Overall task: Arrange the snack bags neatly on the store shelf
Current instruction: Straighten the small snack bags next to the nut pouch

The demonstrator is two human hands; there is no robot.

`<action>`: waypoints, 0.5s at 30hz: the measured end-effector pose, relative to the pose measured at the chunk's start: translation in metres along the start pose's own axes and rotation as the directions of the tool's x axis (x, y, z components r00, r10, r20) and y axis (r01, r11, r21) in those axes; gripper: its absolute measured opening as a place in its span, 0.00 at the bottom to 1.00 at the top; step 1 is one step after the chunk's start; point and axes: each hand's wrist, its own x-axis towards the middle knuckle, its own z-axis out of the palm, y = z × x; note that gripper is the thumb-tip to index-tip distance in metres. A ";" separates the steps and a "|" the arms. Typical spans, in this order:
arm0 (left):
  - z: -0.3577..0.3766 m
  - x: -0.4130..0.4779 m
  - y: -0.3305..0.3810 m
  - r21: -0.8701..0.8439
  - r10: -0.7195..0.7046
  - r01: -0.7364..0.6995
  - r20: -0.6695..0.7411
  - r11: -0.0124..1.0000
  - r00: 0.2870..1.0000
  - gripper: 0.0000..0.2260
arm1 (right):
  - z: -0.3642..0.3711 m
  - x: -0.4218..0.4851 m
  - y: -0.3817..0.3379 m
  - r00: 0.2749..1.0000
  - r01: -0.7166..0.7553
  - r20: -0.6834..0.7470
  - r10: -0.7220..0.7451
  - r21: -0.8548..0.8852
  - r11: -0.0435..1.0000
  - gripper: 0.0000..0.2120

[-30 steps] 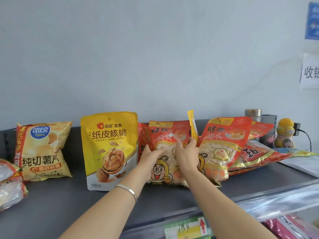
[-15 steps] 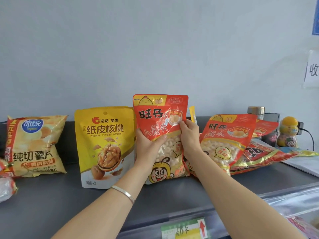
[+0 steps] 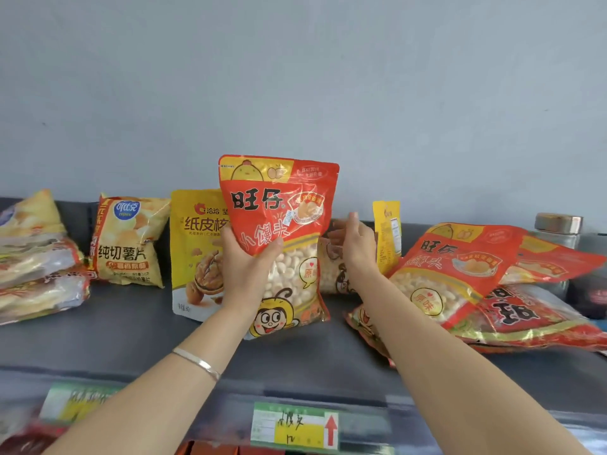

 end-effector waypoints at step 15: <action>0.025 -0.005 -0.016 0.086 0.012 0.002 -0.166 0.996 0.986 0.20 | 0.001 0.050 0.026 0.911 0.374 0.405 0.078 -0.890 0.260 0.20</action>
